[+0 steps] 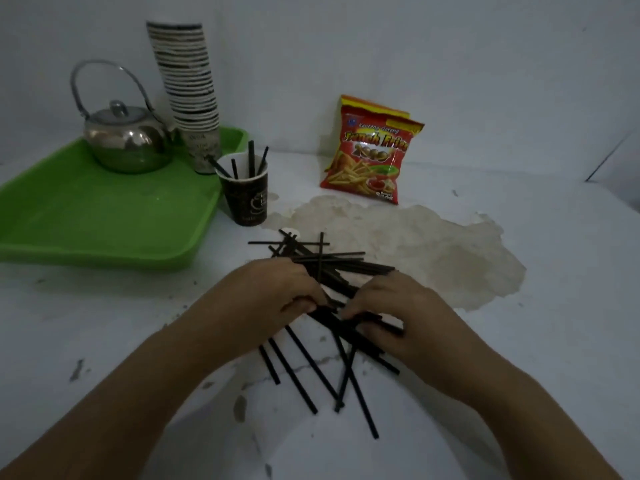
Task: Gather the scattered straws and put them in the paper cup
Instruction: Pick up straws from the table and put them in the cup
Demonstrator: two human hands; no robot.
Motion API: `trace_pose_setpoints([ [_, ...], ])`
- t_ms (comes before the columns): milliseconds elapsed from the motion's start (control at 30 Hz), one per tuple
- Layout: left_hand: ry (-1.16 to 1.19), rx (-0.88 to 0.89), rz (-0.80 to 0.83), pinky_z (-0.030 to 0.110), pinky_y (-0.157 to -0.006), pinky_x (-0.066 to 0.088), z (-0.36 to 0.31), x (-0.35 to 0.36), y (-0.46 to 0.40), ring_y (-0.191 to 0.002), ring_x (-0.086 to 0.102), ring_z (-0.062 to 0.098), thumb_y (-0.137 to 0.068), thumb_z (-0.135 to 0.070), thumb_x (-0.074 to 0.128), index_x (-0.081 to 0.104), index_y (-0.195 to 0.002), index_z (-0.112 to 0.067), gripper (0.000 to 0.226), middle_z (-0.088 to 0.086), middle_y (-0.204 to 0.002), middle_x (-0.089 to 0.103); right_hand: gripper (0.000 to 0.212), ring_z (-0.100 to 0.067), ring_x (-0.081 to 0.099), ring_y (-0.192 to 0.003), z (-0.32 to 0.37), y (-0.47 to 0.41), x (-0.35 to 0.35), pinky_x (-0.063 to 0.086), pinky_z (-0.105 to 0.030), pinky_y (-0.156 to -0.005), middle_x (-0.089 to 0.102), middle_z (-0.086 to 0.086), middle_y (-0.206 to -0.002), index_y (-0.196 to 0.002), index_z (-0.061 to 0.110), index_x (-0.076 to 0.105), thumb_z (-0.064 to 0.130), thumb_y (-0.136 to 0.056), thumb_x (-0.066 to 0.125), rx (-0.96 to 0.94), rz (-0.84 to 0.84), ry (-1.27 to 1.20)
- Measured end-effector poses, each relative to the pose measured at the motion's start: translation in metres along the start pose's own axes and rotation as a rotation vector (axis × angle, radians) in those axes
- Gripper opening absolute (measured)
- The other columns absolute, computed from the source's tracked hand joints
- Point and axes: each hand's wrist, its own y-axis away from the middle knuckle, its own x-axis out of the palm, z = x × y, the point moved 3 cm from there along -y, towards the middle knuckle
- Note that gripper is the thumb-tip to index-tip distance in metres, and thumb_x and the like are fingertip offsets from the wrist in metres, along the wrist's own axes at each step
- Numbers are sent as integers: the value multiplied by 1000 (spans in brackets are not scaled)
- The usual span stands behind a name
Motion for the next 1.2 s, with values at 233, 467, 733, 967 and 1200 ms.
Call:
trace_pose_setpoints([
  [233,230,-140,230,8,-65,43,9,-9,12,-77,56,-3,-75,-26,74,72,-88,-39,18,-20,-83,63,37,-21,47,-103,10,5,9,45,-37,-81,57,7,-116,-93,42,70,13,-70,77,-76,264,120],
  [467,246,-119,479,25,-90,44,-4,-2,19,-99,50,-1,-76,-25,73,61,-107,-49,41,-22,-102,56,30,-17,43,-106,14,3,14,43,-37,-84,55,6,-119,-81,39,72,13,-67,79,-35,259,133],
  [733,205,-86,465,11,-84,36,-2,-1,17,-97,41,-3,-74,-24,75,63,-106,-47,42,-24,-99,50,29,-12,39,-101,10,1,19,40,-37,-83,49,11,-111,-76,35,67,7,-71,71,-76,228,129],
  [967,179,17,480,15,-85,34,-14,11,16,-97,35,-2,-71,-28,76,63,-108,-44,43,-20,-99,46,15,2,52,-101,7,-3,5,36,-12,-85,63,15,-95,-80,31,61,16,-85,62,152,59,-287],
  [1200,268,-9,420,12,-77,35,-20,16,8,-86,45,-2,-71,-19,77,74,-93,-27,23,-25,-82,49,2,-14,68,-77,3,-2,-9,51,-20,-77,74,6,-81,-91,8,45,8,-93,44,203,-376,-698],
])
